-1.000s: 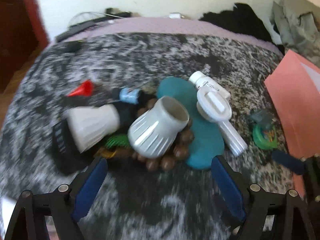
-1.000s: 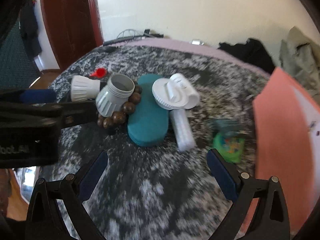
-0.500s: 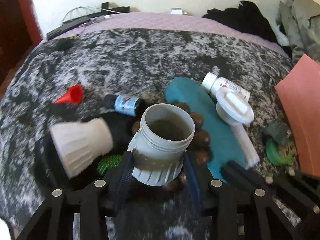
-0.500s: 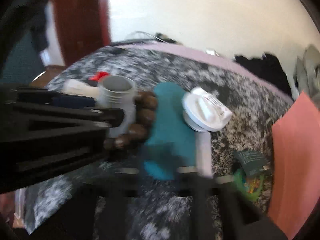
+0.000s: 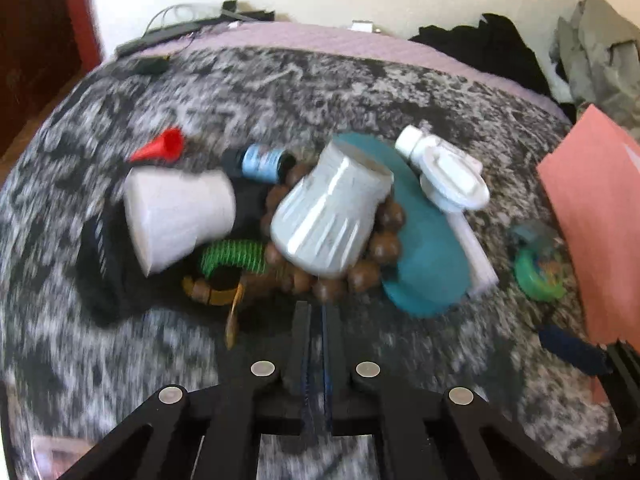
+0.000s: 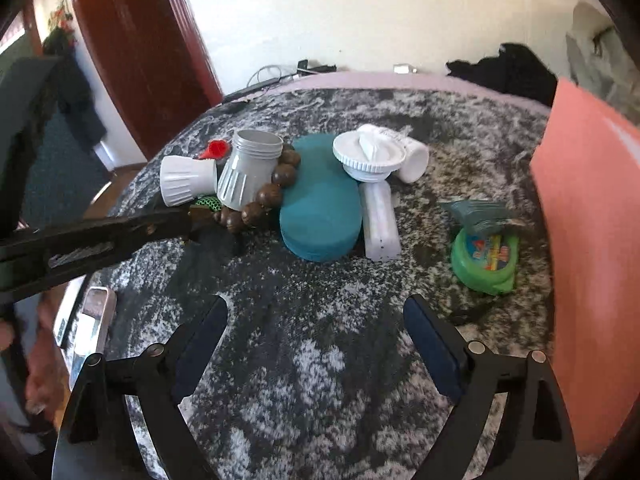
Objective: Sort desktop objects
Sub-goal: 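Grasp the white ribbed cylinder with left tool while right tool grasps teal case, then carry the cylinder with left tool while right tool carries teal case into pink box, release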
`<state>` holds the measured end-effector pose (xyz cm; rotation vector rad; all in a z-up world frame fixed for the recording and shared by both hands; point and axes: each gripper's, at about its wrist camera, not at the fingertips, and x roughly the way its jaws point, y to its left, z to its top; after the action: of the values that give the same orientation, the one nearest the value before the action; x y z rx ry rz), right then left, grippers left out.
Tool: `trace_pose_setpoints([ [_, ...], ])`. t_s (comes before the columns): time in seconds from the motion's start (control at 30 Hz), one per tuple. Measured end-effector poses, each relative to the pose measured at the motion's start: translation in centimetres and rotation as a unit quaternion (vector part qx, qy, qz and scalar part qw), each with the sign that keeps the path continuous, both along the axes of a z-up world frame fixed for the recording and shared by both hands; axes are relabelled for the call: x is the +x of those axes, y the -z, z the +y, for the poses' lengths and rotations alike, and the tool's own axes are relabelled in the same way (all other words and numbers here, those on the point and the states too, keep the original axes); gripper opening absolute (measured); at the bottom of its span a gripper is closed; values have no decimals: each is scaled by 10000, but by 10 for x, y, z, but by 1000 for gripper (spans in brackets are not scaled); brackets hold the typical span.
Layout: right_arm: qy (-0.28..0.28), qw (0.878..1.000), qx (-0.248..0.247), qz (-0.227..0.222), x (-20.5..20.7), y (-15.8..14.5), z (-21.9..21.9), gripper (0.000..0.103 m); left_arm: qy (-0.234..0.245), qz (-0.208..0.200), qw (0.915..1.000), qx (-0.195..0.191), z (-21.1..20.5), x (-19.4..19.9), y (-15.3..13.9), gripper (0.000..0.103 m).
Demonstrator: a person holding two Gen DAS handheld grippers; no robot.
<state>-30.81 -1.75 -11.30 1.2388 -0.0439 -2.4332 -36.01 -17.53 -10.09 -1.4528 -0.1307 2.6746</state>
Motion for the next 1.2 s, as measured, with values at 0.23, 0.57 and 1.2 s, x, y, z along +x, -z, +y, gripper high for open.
trace_pose_setpoints([
  [0.23,26,9997,233,-122,-43,32,-20,88,182,221,9995,-97,10,-55,1,5],
  [0.57,302,9995,94,-65,-111,44,-28,92,283,321,9990,-136,10,-87,12,84],
  [1.2,136,9998,140,30,-9,-11,3,68,-125,1009,9940,414,-13,26,-75,51],
])
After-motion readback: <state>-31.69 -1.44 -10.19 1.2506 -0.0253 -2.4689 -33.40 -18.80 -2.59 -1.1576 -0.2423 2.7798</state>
